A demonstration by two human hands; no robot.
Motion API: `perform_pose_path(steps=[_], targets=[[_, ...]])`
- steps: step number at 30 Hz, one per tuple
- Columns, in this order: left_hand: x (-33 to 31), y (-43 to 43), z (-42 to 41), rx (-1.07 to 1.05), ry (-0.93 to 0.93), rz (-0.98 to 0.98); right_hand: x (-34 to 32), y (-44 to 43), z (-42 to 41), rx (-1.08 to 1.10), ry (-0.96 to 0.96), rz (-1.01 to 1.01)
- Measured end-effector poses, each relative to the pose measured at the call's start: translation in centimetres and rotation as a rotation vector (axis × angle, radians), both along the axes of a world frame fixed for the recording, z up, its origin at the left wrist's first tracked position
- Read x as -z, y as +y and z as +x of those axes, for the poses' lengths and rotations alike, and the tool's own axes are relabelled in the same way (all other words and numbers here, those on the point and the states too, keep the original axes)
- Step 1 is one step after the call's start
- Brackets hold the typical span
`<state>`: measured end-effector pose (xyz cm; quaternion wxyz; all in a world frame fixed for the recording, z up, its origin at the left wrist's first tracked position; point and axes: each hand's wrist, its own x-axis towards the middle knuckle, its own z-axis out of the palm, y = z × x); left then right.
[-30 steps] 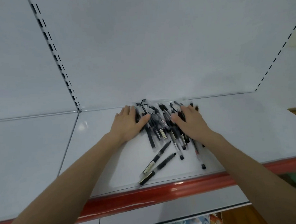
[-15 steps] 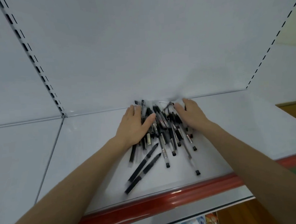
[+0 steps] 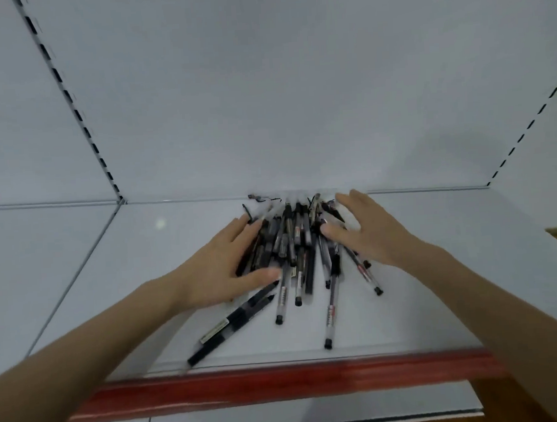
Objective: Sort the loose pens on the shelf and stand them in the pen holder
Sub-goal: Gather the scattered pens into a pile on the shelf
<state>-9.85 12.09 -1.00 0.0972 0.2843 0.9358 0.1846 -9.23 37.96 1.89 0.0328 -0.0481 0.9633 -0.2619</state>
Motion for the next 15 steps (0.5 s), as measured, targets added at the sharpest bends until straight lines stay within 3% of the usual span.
perform_pose_path(steps=[3,8,15], targets=[[0.3,-1.0,2.4,0.030,0.032,-0.189,1.1,1.3,2.7,-0.089,-0.104,0.103],[1.0,2.9,3.0,-0.133,0.040,-0.096,3.7,-0.4,2.7,-0.105,-0.023,0.188],[3.0,8.2,1.5,-0.427,0.175,0.053,4.6,-3.0,1.0,0.028,0.109,0.103]])
